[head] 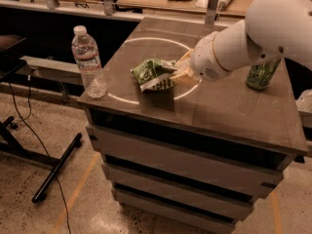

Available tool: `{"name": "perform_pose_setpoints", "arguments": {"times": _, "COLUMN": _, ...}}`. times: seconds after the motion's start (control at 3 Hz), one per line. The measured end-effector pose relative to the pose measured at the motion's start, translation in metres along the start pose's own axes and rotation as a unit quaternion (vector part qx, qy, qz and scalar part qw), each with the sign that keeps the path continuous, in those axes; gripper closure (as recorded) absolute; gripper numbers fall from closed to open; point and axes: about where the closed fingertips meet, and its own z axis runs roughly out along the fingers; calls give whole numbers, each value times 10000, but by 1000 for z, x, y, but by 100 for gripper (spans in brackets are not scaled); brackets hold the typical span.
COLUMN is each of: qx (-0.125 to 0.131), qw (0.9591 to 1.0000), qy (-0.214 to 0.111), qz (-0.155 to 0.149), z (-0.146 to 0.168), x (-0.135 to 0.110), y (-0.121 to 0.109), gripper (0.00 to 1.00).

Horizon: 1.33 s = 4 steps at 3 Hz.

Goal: Move green jalapeno chip bag near water bottle

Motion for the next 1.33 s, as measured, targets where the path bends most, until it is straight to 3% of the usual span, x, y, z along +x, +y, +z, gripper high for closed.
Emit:
{"name": "perform_pose_setpoints", "arguments": {"times": 1.0, "qx": -78, "qw": 9996, "qy": -161, "qz": 236, "z": 9, "x": -18, "y": 24, "gripper": 100}}
{"name": "perform_pose_setpoints", "arguments": {"times": 1.33, "qx": -129, "qw": 9995, "qy": -139, "qz": 264, "z": 15, "x": -22, "y": 30, "gripper": 89}}
